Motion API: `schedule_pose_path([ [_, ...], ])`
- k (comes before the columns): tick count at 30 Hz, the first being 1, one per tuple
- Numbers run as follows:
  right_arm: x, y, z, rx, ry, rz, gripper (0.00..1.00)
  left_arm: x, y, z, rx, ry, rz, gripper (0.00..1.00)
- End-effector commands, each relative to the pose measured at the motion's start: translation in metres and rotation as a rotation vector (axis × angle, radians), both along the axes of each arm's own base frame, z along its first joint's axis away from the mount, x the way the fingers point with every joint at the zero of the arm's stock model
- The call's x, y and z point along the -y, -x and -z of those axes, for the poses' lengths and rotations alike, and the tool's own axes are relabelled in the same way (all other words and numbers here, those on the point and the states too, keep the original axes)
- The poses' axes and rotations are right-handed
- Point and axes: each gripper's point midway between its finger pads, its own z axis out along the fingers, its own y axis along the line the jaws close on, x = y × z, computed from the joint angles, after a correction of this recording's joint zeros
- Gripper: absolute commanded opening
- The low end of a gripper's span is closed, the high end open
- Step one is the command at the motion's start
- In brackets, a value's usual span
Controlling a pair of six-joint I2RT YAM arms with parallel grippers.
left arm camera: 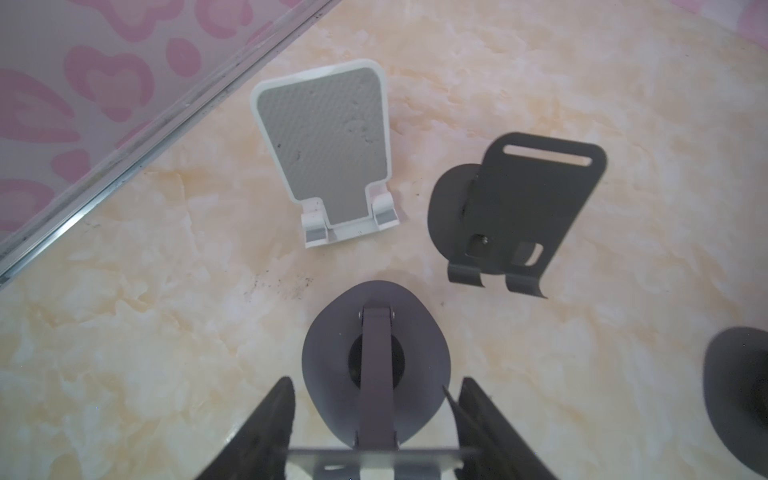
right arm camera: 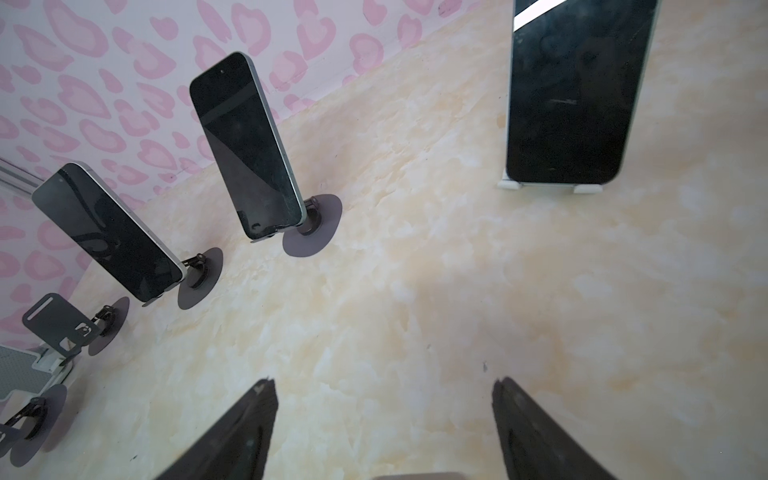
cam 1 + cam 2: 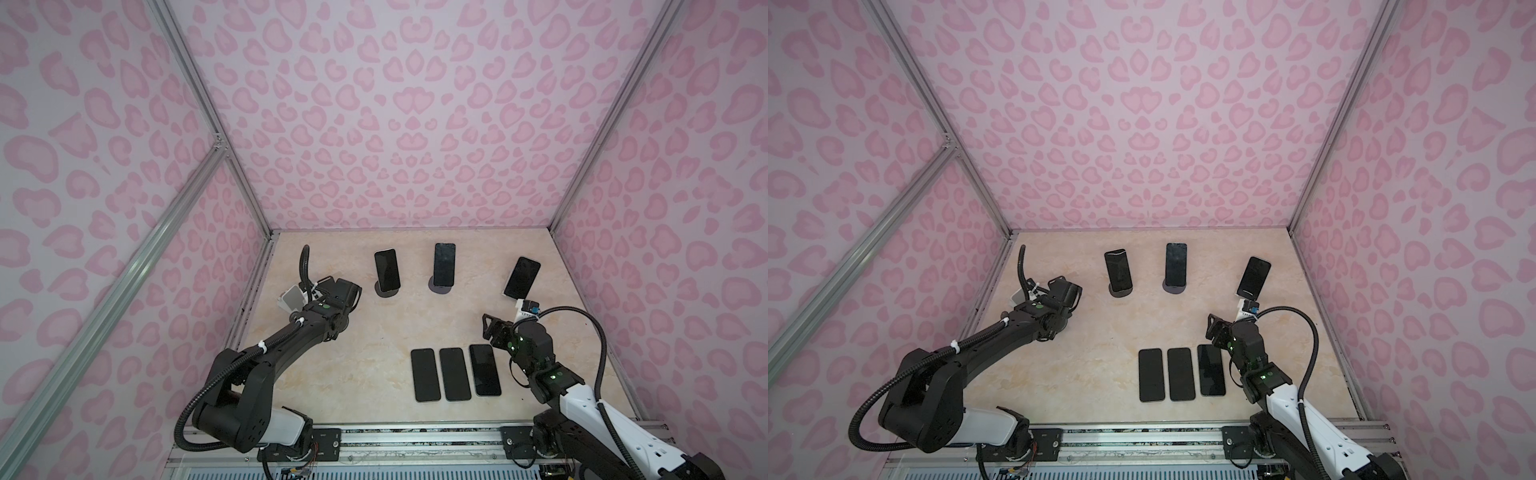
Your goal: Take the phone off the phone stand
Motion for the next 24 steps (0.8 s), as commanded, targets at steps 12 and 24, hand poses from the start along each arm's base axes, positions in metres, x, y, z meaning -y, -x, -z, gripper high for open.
schedule_pose_path([
  [12, -0.002, -0.003, -0.007, 0.015, 0.006, -0.006, 0.85, -0.022, -0.013, 0.020, -0.009, 0.005, -0.067, 0.52],
  [24, -0.001, -0.001, -0.014, 0.027, 0.010, -0.010, 0.87, -0.021, -0.013, 0.023, -0.057, 0.003, -0.031, 0.78],
])
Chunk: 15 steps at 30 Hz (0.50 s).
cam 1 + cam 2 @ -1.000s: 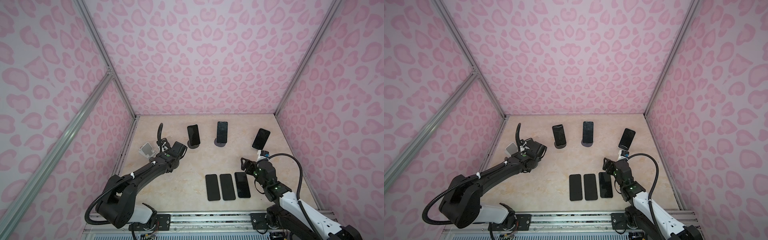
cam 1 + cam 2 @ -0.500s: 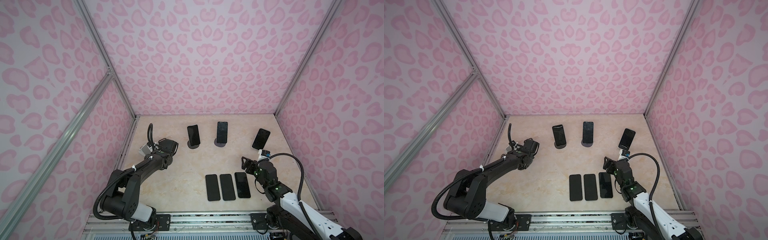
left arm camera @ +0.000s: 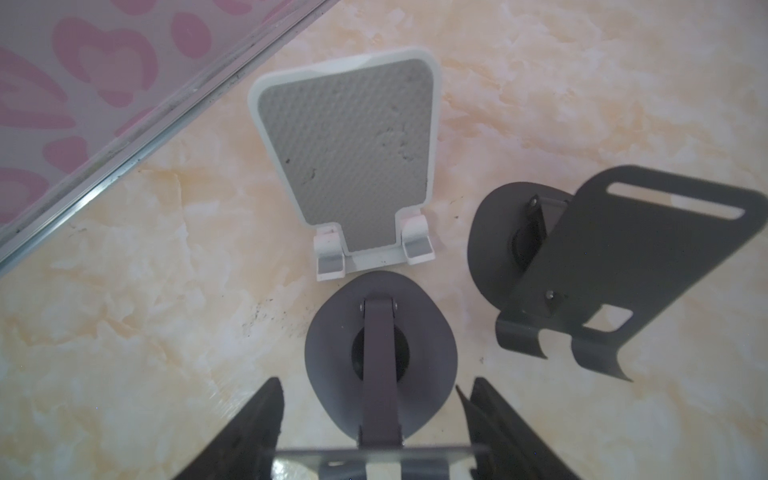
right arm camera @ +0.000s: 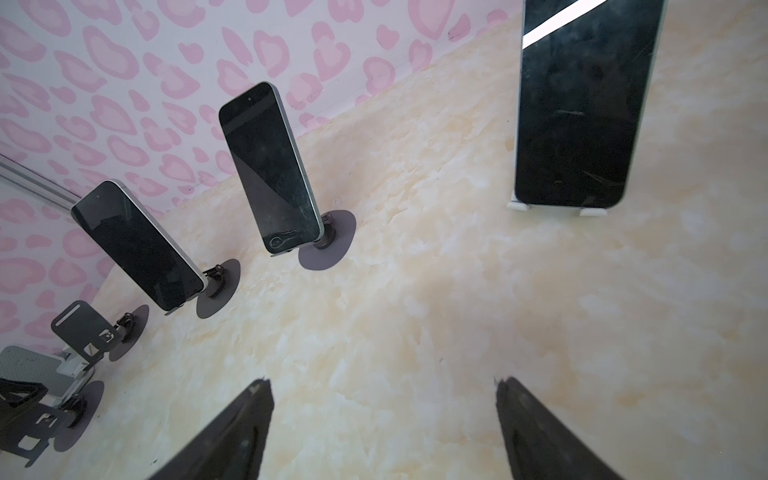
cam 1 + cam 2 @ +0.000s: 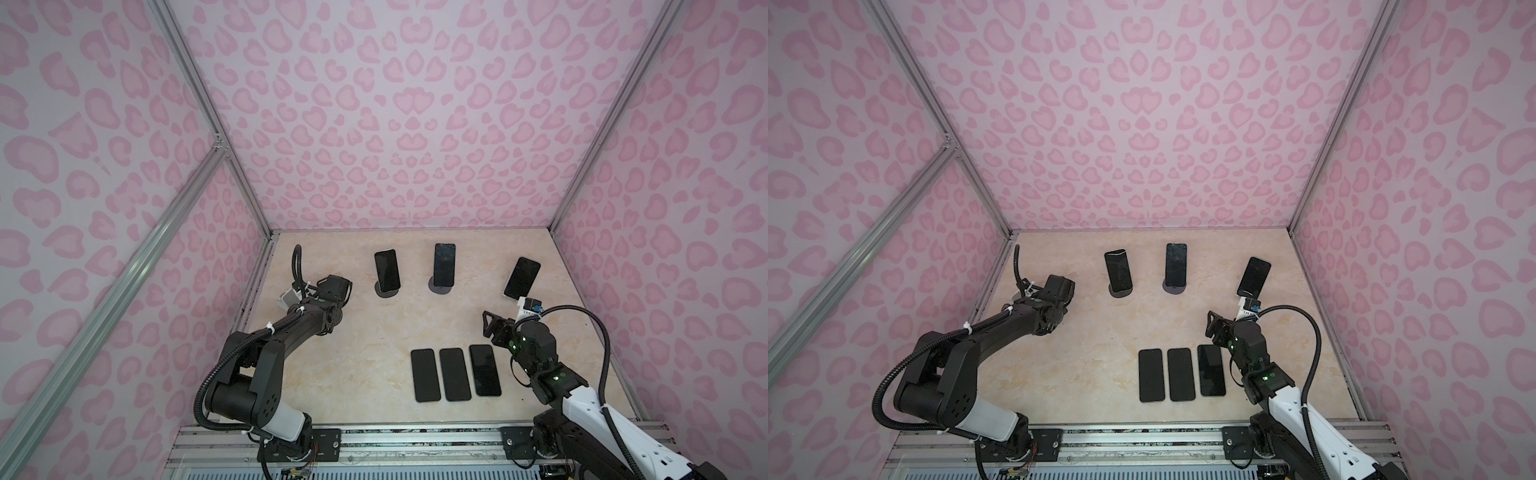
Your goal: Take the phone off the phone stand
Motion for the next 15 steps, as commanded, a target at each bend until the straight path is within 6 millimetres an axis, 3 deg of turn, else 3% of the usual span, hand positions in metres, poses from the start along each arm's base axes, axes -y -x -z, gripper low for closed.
schedule_pose_path([
  [1, 0.000, -0.001, 0.000, -0.003, 0.015, -0.004, 0.87, 0.001, 0.001, -0.004, -0.007, -0.002, 0.023, 0.82],
  [6, -0.001, -0.001, 0.000, -0.006, 0.018, -0.010, 0.88, 0.003, 0.004, -0.019, 0.008, 0.014, 0.049, 0.99],
  [15, 0.000, 0.000, -0.002, 0.002, 0.022, -0.009, 0.88, 0.008, 0.013, -0.081, 0.140, 0.067, 0.128, 0.98],
])
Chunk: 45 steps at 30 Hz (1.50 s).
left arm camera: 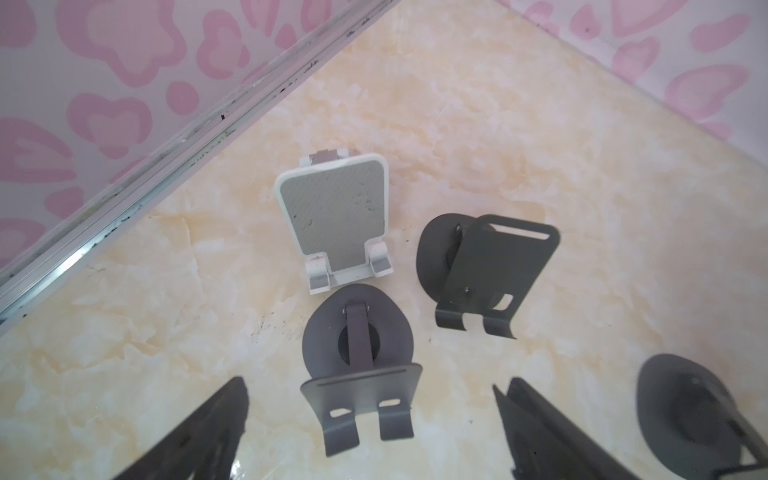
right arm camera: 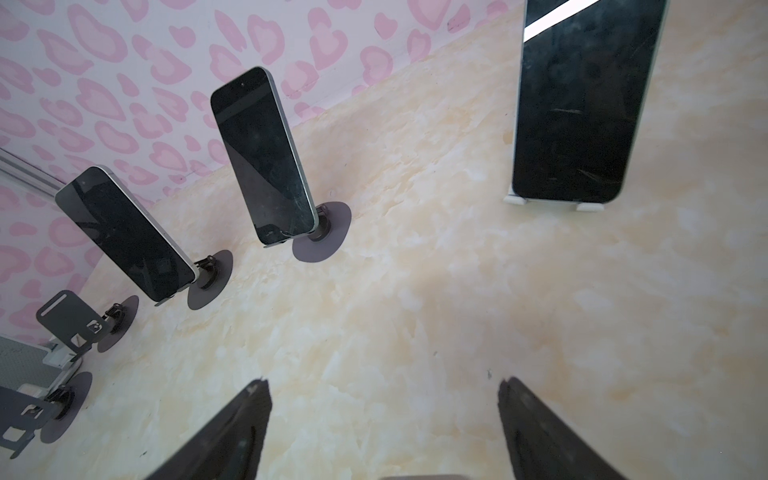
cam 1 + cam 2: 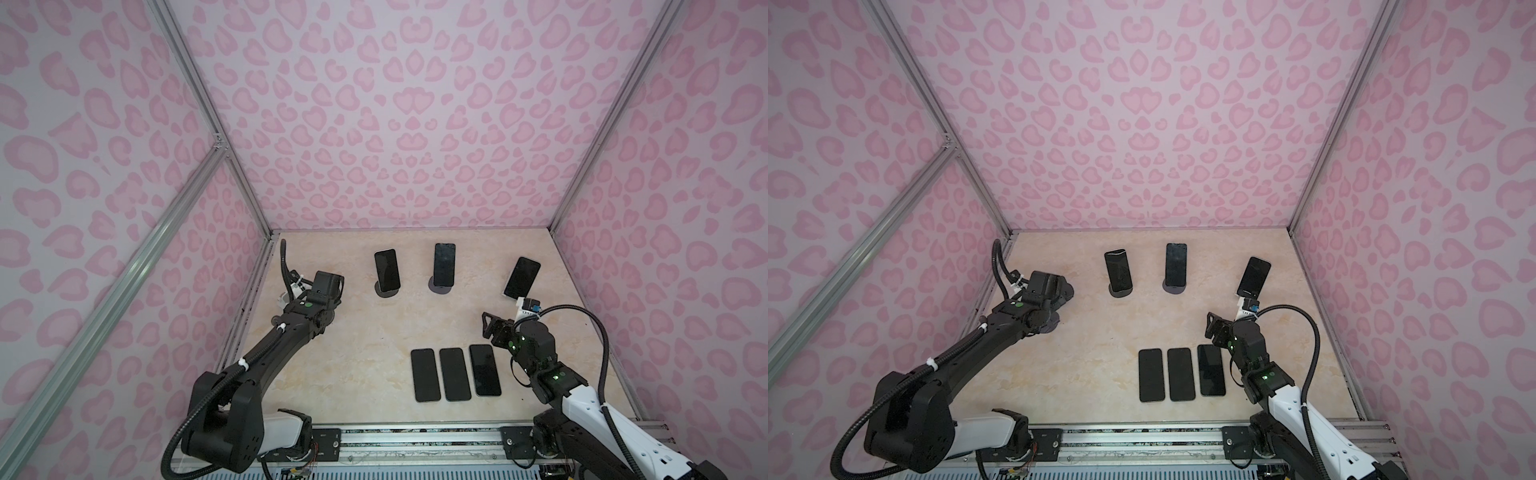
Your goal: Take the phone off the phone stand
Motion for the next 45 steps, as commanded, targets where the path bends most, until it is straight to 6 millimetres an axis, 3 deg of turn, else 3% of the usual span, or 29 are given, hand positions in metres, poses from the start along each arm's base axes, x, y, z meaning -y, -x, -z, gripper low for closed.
schedule_pose_path([
  [1, 0.000, -0.001, -0.005, 0.014, 0.004, 0.001, 0.88, 0.004, 0.010, -0.015, 0.009, 0.022, 0.049, 0.98],
  [7, 0.004, -0.001, -0.001, 0.012, 0.009, 0.020, 0.88, 0.022, 0.028, -0.054, 0.124, 0.116, 0.204, 0.98],
  [15, -0.002, -0.007, 0.013, -0.044, 0.038, -0.001, 0.87, 0.070, 0.027, -0.161, 0.337, 0.220, 0.517, 0.98],
  [21, 0.000, -0.008, 0.014, -0.045, 0.050, 0.009, 0.87, 0.102, 0.020, -0.196, 0.463, 0.285, 0.676, 0.98],
  [26, 0.009, -0.007, 0.018, -0.058, 0.071, 0.055, 0.83, 0.127, 0.015, -0.200, 0.516, 0.332, 0.787, 0.98],
  [32, 0.023, -0.009, 0.021, -0.083, 0.156, 0.110, 0.81, 0.155, 0.011, -0.176, 0.450, 0.402, 0.868, 0.98],
  [38, 0.024, -0.018, 0.022, -0.185, 0.272, 0.093, 0.90, 0.163, 0.019, -0.157, 0.398, 0.455, 0.874, 0.98],
  [42, 0.018, -0.021, 0.005, -0.260, 0.276, 0.080, 0.93, 0.164, 0.025, -0.148, 0.383, 0.491, 0.867, 0.98],
  [45, -0.006, -0.022, -0.015, -0.234, 0.230, -0.051, 0.91, 0.161, 0.025, -0.142, 0.363, 0.506, 0.836, 0.98],
])
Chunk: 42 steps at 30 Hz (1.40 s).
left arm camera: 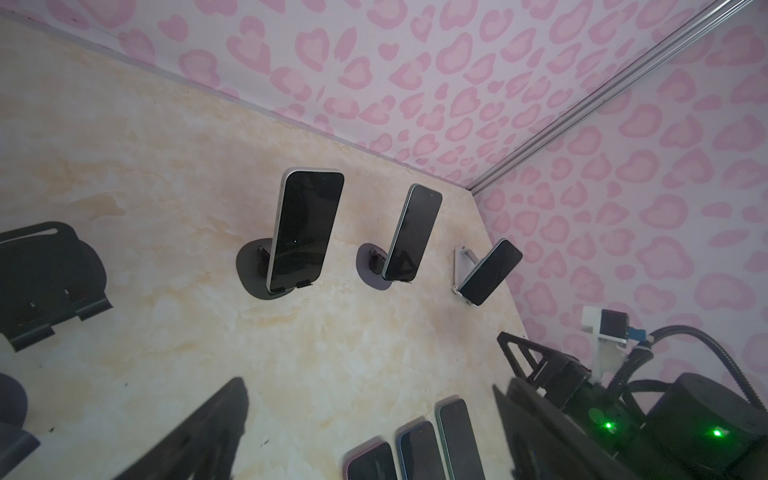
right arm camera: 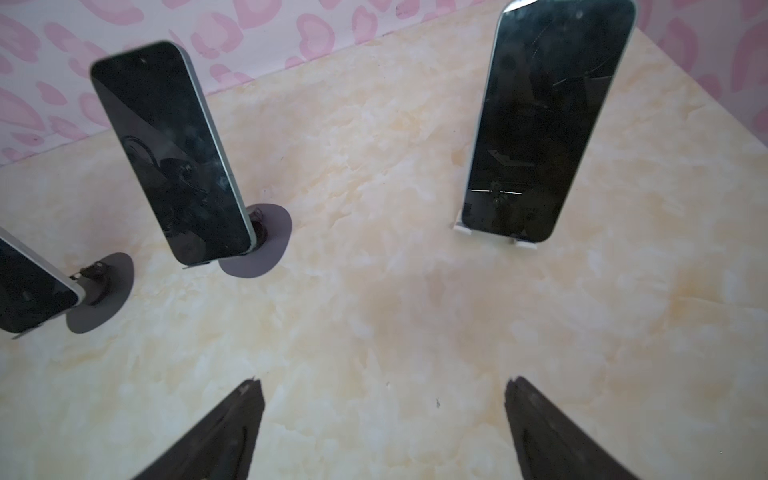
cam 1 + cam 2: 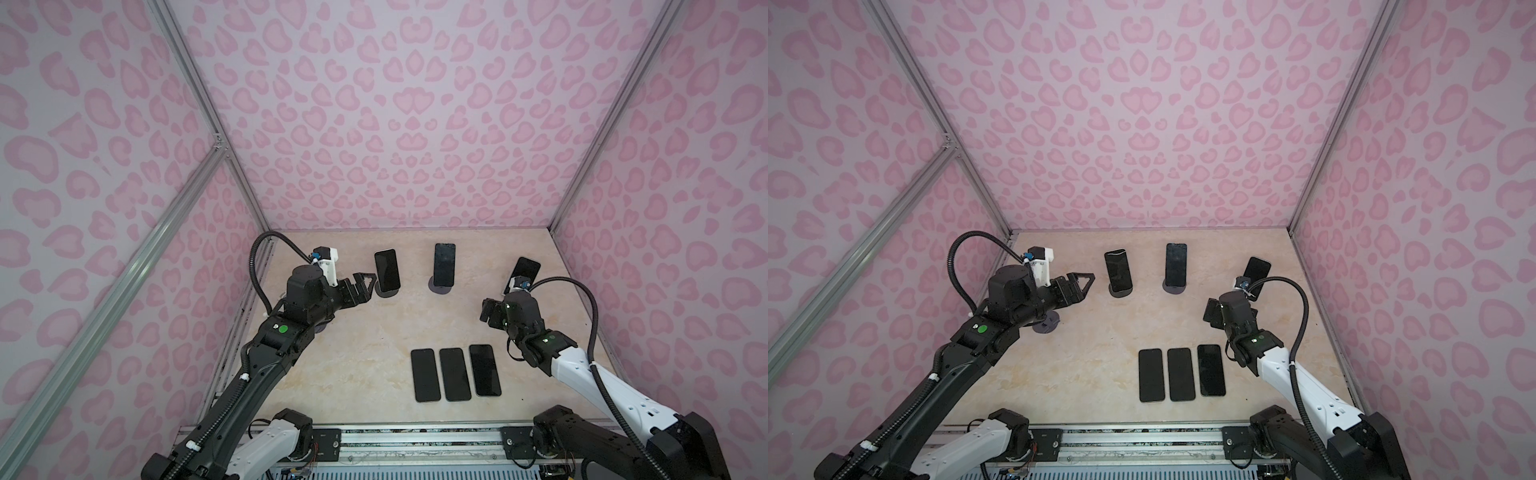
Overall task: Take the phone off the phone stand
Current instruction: 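Reach the right gripper toward the teal-edged phone on the far middle stand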
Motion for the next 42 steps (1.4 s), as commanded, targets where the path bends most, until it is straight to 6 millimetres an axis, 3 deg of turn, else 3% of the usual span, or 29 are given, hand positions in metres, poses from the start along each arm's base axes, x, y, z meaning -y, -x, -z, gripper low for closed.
schedule_pose_path([
  [1, -0.020, 0.013, 0.001, -0.070, -0.022, -0.138, 0.89, 0.002, 0.000, -0.009, 0.006, 0.041, -0.002, 0.98],
  [6, -0.021, 0.005, -0.020, 0.008, -0.083, -0.082, 0.85, 0.004, 0.004, -0.012, 0.004, 0.064, 0.009, 0.98],
  [15, -0.021, 0.007, -0.023, -0.050, 0.013, -0.019, 0.83, 0.011, -0.001, 0.009, -0.069, 0.048, 0.037, 0.98],
  [23, -0.038, -0.016, -0.053, 0.008, 0.074, -0.042, 0.85, 0.012, -0.003, 0.016, -0.089, 0.038, 0.042, 0.99],
  [34, -0.073, -0.076, -0.080, 0.062, 0.142, -0.109, 0.98, 0.006, 0.000, 0.010, -0.063, 0.025, 0.026, 1.00],
  [42, -0.105, -0.141, -0.064, -0.042, 0.125, -0.130, 0.98, 0.003, 0.001, 0.008, -0.052, 0.016, 0.022, 1.00],
])
